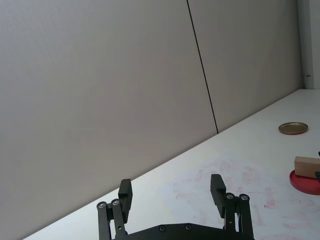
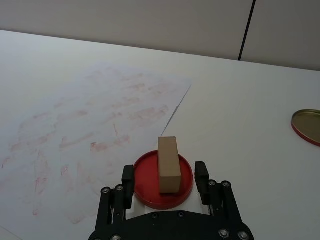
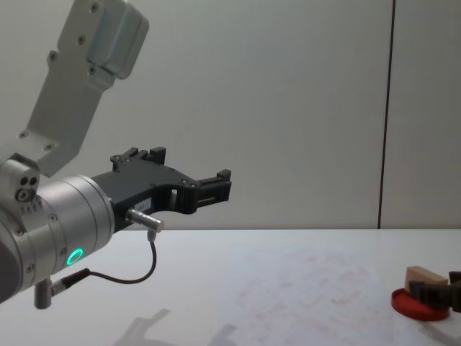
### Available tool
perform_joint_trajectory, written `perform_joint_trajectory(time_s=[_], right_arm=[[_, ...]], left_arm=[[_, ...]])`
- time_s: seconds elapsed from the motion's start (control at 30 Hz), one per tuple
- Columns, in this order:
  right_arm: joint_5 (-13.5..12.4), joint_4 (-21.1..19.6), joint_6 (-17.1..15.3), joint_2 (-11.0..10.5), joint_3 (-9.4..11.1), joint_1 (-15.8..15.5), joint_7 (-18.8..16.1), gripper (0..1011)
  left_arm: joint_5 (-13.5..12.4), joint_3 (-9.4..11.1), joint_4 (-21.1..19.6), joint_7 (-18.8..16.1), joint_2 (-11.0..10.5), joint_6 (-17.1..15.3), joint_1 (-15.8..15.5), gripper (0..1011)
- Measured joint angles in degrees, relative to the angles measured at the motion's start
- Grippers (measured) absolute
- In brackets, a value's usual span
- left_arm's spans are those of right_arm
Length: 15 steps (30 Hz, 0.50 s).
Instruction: Use the one hand to pick up the stamp and affix it onto the A4 paper.
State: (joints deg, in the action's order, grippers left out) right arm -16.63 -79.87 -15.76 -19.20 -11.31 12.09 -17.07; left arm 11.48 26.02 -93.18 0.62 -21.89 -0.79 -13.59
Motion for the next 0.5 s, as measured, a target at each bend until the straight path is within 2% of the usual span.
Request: perform_joint_trajectory(time_s=[0.1, 0.5], right_arm=[[0.0, 0.1, 0.0, 0.1, -0.1, 0.0, 0.0, 709], [0.2, 0.3, 0.5, 0.3, -0.3, -0.1, 0.4, 309]], left_arm=[[0.0, 0.0, 0.0, 0.0, 0.0, 0.0, 0.0, 993], [0.0, 0.0, 0.0, 0.0, 0.0, 0.0, 0.0, 993]])
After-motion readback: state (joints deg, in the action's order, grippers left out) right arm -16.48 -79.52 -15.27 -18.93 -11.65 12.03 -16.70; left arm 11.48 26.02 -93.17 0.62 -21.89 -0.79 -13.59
